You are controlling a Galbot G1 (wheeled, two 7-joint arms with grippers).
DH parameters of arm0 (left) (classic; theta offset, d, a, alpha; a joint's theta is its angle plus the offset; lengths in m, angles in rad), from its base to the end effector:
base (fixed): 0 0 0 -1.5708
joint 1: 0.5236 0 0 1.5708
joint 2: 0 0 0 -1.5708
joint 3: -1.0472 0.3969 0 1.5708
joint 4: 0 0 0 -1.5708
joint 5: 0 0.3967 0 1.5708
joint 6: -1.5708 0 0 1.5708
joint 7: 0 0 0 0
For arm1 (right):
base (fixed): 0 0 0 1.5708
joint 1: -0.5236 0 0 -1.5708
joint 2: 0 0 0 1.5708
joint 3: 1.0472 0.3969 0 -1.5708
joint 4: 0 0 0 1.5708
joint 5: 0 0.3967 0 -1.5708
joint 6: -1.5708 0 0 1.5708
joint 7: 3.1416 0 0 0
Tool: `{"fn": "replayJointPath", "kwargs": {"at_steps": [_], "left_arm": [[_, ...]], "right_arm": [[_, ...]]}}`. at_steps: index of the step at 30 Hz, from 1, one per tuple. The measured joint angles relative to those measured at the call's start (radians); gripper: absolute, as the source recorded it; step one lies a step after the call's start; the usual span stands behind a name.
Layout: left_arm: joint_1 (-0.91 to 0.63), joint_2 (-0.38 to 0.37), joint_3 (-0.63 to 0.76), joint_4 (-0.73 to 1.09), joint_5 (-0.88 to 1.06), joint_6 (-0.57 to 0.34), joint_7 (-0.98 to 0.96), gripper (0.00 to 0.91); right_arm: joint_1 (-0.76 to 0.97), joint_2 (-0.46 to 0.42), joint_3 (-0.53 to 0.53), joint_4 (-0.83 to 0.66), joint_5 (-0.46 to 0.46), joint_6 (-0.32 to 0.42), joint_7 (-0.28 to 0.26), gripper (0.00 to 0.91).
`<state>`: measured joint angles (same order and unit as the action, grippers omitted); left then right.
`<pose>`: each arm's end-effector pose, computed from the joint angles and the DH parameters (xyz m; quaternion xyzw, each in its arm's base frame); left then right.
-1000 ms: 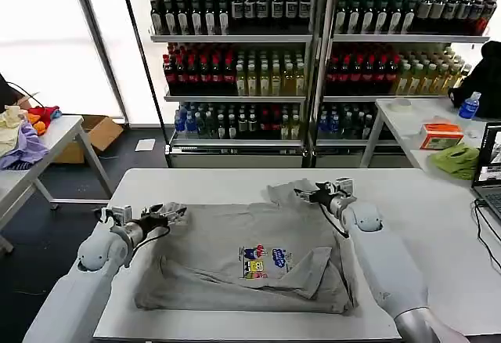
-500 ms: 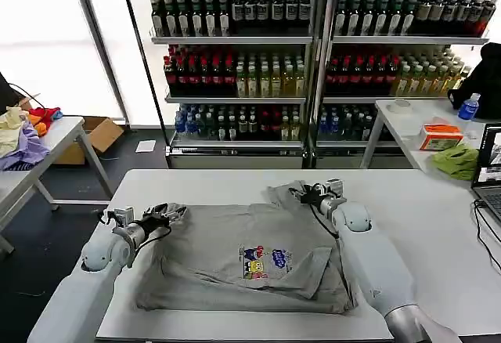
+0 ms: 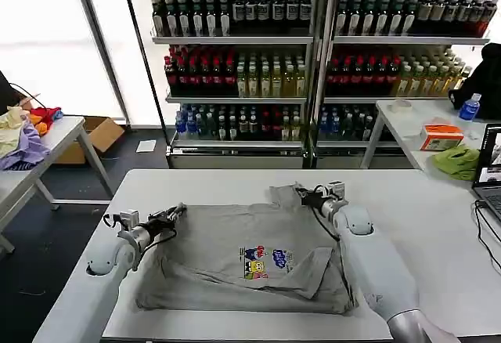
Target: Fold and organize the clothes.
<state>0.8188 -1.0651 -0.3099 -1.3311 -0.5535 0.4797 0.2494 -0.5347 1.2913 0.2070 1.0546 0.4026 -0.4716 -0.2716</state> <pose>0.4730 0.1664 -0.3718 -0.1523 -0.9483 0.0340 0.2765 0.5796 -0.0603 -0.3616 0.1906 -0.9440 -0.0249 0.2680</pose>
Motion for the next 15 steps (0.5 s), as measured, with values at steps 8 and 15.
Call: {"fn": "replayJointPath", "kwargs": {"at_steps": [8,15], "left_arm": [[0.004,0.006,-0.008,-0.018,-0.026,-0.018,-0.022,0.0],[0.029,0.016,-0.036,-0.069,-0.06,-0.031,-0.049,0.0]], "right_arm": [[-0.031,-0.013,0.016,0.064,0.075,-0.033,0.021,0.0],[-0.063,-0.03,0.032,0.164,0.165,-0.068,0.045,0.0]]}}
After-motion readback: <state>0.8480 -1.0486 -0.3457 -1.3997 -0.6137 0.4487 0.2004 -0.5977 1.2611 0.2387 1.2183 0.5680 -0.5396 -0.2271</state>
